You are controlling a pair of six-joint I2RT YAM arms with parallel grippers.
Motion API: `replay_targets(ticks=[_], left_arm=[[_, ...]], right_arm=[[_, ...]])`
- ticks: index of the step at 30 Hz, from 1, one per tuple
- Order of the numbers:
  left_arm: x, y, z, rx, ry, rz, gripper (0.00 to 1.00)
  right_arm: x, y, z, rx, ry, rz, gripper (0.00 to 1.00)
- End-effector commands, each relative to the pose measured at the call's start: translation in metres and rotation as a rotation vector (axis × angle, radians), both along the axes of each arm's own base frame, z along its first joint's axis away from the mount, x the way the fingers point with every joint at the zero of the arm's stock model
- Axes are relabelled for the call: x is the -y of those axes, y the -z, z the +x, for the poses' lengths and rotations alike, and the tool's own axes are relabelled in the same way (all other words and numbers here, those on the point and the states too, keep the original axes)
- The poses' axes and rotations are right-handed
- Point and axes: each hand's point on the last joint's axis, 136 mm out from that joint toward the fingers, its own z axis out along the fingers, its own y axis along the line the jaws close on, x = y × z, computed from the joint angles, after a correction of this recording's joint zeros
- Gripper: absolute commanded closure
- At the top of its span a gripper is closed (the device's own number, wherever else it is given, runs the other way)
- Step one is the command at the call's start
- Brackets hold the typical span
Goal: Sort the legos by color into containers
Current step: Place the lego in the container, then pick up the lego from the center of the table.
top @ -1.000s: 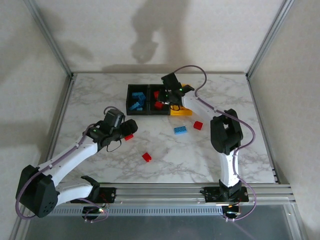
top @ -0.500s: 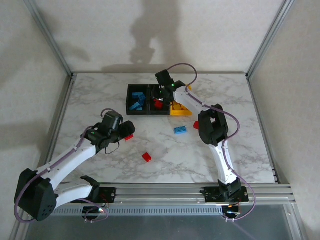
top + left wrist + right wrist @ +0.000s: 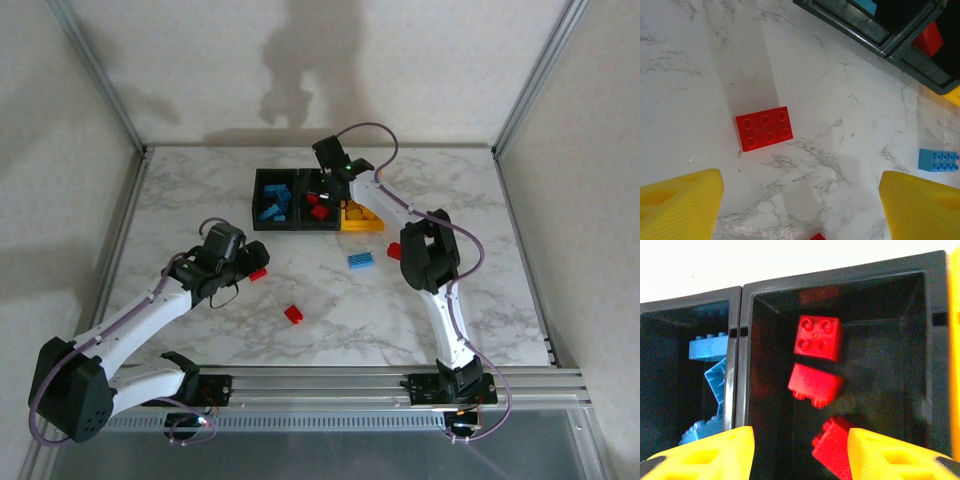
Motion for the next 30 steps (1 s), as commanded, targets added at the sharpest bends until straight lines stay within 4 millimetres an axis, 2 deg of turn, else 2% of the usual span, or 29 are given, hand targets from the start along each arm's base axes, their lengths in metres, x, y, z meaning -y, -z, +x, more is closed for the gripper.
replay_targets(ticks=[1, 6, 10, 18, 22, 25, 30], left_arm=[[-0.008, 0.013, -0.002, -0.04, -0.042, 0.024, 0.18], [-0.005, 0.033, 0.004, -0.091, -0.046, 0.042, 0.11], [-0.003, 0.053, 0.012, -0.143, -0.042, 0.083, 0.09], [-0.004, 0.08, 0.03, -0.206, -0.05, 0.181, 0.11], [-0.002, 0.089, 0.039, -0.223, -0.044, 0.21, 0.13], [-0.003, 0.101, 0.041, -0.254, -0.036, 0.239, 0.2], [0.0, 0.105, 0.042, -0.265, -0.024, 0.238, 0.45]], right_arm=[[0.005, -0.078, -0.022, 0.138, -0.026, 0.055, 0.48], [0.026, -0.103, -0.064, 0.187, -0.041, 0.071, 0.46], [0.052, -0.102, -0.1, 0.194, -0.031, 0.075, 0.42], [0.106, -0.068, -0.159, 0.13, 0.038, 0.031, 0.43], [0.125, -0.055, -0.18, 0.107, 0.072, 0.029, 0.43], [0.134, -0.054, -0.188, 0.103, 0.095, 0.024, 0.43], [0.143, -0.063, -0.191, 0.127, 0.117, 0.024, 0.43]])
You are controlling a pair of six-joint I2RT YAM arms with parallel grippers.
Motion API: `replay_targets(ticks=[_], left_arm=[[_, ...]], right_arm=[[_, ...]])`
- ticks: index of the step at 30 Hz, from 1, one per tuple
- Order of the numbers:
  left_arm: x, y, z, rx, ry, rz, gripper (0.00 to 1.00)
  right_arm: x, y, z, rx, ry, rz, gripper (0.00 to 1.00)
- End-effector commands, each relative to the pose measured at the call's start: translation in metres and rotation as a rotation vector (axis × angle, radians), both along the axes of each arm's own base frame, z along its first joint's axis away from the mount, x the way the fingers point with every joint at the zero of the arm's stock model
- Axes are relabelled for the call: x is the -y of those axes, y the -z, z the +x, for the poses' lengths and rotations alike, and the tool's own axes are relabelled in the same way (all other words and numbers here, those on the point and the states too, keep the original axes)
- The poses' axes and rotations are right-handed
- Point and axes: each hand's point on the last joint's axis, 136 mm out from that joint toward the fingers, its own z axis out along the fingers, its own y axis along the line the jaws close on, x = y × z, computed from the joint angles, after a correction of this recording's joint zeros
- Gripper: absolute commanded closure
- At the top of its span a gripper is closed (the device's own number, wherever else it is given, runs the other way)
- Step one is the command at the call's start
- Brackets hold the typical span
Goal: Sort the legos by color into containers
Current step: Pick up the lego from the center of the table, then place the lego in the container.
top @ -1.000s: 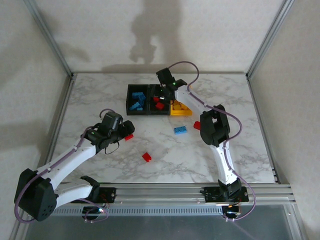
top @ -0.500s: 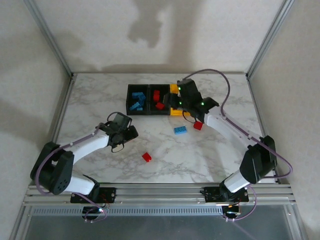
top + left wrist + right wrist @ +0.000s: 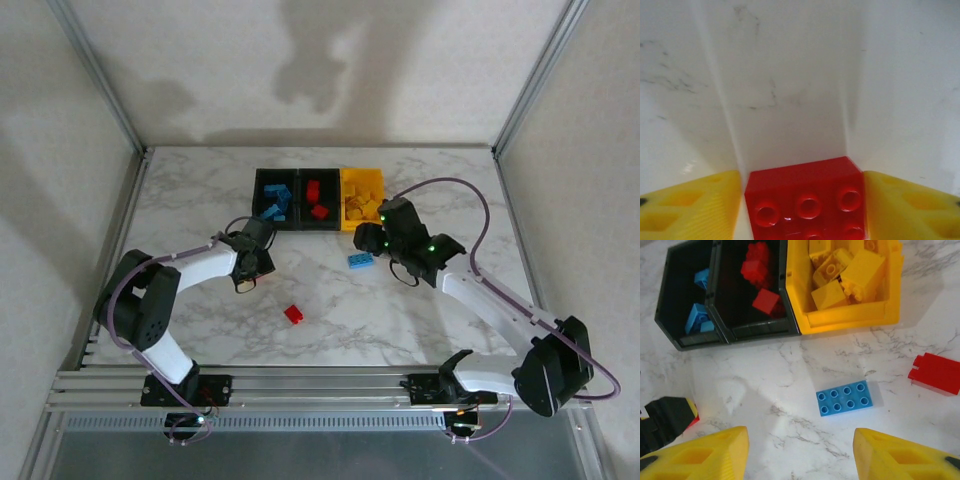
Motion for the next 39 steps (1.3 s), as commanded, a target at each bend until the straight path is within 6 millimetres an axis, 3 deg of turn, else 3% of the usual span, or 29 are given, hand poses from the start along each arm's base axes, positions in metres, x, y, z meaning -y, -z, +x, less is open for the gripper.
replay_targets(ticks=[1, 5, 11, 18, 23, 28, 34, 39], left_arm=[[0.004, -0.003, 0.011, 0.028, 0.003, -0.011, 0.49], [0.011, -0.028, 0.02, 0.08, 0.03, -0.014, 0.59], [0.032, -0.067, 0.043, 0.153, 0.079, -0.024, 0.62], [0.078, -0.098, 0.092, 0.217, 0.153, -0.046, 0.62], [0.118, -0.101, 0.127, 0.232, 0.211, -0.043, 0.62], [0.147, -0.087, 0.156, 0.212, 0.265, -0.017, 0.6], [0.159, -0.072, 0.178, 0.176, 0.292, 0.035, 0.57], [0.161, -0.079, 0.18, 0.184, 0.294, 0.03, 0.37]], right_arm=[[0.011, -0.002, -0.003, 0.007, 0.042, -0.009, 0.43], [0.008, -0.002, -0.007, -0.005, 0.031, 0.015, 0.44], [0.014, 0.011, -0.023, -0.038, 0.047, 0.057, 0.44], [0.028, 0.02, -0.042, -0.062, 0.088, 0.091, 0.44], [0.038, 0.021, -0.052, -0.069, 0.118, 0.097, 0.44], [0.042, 0.024, -0.062, -0.087, 0.135, 0.133, 0.44], [0.047, 0.027, -0.067, -0.089, 0.162, 0.137, 0.44], [0.051, 0.032, -0.069, -0.098, 0.19, 0.129, 0.43]])
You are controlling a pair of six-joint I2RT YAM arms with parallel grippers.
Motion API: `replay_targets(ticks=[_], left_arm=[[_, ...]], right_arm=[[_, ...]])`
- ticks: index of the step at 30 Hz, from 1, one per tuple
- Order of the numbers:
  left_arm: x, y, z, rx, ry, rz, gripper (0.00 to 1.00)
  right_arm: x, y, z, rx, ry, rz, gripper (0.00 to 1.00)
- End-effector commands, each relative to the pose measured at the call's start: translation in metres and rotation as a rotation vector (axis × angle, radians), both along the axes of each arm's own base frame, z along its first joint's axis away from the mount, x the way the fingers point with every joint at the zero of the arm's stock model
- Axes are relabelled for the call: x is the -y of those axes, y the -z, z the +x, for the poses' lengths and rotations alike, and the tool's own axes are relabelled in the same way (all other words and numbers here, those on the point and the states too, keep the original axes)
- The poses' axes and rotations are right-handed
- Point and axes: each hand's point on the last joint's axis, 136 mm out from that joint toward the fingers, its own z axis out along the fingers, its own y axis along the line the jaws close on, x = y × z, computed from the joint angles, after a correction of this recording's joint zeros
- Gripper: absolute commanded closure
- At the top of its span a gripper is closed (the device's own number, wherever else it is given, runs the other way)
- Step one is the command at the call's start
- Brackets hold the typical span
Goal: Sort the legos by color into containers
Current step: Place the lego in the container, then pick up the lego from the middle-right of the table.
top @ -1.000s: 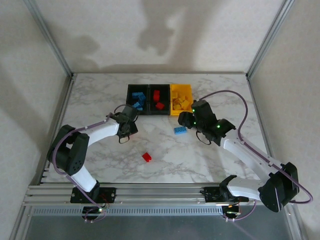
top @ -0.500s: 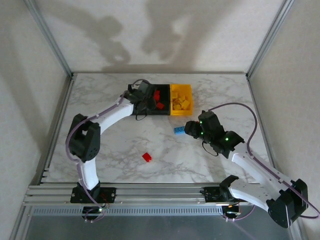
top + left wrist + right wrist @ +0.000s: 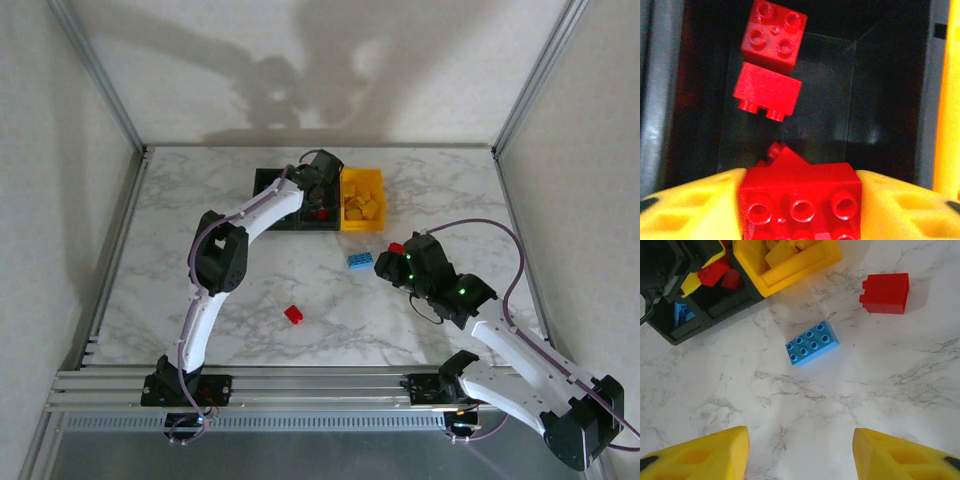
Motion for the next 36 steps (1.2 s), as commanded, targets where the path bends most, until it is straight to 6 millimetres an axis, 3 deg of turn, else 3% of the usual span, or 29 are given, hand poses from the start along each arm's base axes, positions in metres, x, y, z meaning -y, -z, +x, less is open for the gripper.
replay_targets(ticks=[1, 5, 10, 15, 19, 26, 36], left_arm=[[-0.006, -0.016, -0.006, 0.002, 0.008, 0.047, 0.36], [-0.003, -0.04, -0.007, 0.038, 0.016, 0.018, 0.3], [-0.005, -0.072, -0.017, 0.087, 0.023, -0.016, 0.3], [-0.007, -0.101, -0.041, 0.132, 0.058, -0.088, 0.3], [-0.009, -0.111, -0.069, 0.145, 0.12, -0.134, 0.3], [-0.035, -0.101, -0.13, 0.131, 0.171, -0.192, 0.3], [-0.086, -0.062, -0.207, 0.08, 0.073, -0.261, 0.29]], right_arm=[[0.008, 0.007, -0.003, -0.018, 0.041, -0.02, 0.4], [0.013, 0.008, -0.001, -0.022, 0.065, -0.048, 0.31], [0.024, 0.009, 0.005, -0.024, 0.125, -0.07, 0.29], [0.037, 0.015, 0.021, -0.05, 0.163, -0.118, 0.3], [0.043, 0.022, 0.038, -0.073, 0.156, -0.16, 0.3], [0.056, 0.045, 0.071, -0.113, 0.154, -0.211, 0.29], [0.043, 0.079, 0.117, -0.155, 0.102, -0.292, 0.26]])
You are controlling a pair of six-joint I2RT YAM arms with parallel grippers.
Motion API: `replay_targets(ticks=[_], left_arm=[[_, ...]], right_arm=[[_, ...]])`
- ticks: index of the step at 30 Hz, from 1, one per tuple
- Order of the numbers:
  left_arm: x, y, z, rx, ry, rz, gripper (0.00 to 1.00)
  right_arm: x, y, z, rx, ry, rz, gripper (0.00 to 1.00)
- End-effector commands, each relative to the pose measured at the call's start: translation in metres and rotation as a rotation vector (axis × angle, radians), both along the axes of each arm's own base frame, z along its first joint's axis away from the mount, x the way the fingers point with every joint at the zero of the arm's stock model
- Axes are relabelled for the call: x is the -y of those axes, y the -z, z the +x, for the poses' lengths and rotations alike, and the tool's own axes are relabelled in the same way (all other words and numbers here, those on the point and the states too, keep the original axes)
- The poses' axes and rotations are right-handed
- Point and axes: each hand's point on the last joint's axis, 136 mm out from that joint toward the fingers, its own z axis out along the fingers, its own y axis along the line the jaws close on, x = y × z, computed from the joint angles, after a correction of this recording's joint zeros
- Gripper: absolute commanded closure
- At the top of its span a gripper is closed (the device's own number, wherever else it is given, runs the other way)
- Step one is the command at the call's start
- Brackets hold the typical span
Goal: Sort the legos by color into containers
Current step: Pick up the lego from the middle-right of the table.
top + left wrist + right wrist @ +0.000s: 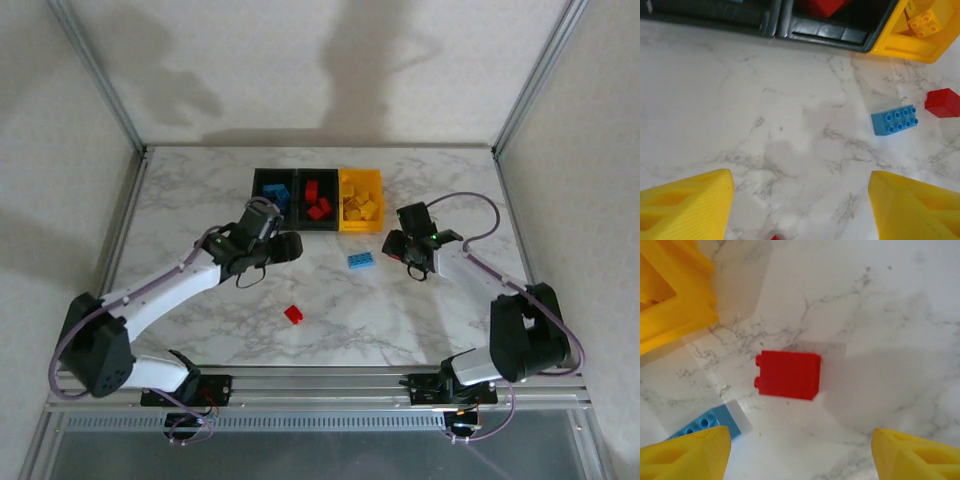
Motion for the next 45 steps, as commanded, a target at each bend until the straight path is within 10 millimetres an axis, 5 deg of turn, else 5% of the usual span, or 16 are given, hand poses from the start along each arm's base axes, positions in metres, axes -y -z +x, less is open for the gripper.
replay_targets(ticks=[1, 9, 17, 21, 26, 32, 37, 45], left_arm=[[-0.006, 0.002, -0.014, 0.004, -0.039, -0.057, 0.29], [-0.024, 0.009, -0.026, -0.005, -0.075, -0.012, 0.28], [-0.02, 0.009, -0.023, -0.013, -0.069, -0.01, 0.29], [-0.02, 0.005, -0.022, -0.001, -0.077, -0.024, 0.29], [-0.021, 0.007, -0.02, 0.003, -0.098, -0.035, 0.28], [-0.016, 0.019, -0.018, -0.02, -0.119, -0.074, 0.28], [-0.021, 0.024, -0.024, -0.031, -0.136, -0.072, 0.28], [-0.034, 0.027, -0.04, -0.042, -0.169, -0.082, 0.28]], right_arm=[[-0.008, -0.002, 0.024, 0.032, -0.035, -0.004, 0.26], [-0.002, 0.034, 0.043, -0.045, -0.03, -0.058, 0.3], [-0.002, 0.05, 0.048, -0.078, -0.037, -0.071, 0.5], [-0.002, 0.042, 0.047, -0.067, -0.038, -0.071, 0.61], [-0.011, 0.003, 0.044, 0.002, -0.064, -0.041, 0.65], [-0.057, -0.054, 0.05, 0.104, -0.164, 0.016, 0.65], [-0.112, -0.081, 0.068, 0.157, -0.271, 0.055, 0.65], [-0.184, -0.08, 0.108, 0.172, -0.377, 0.096, 0.65]])
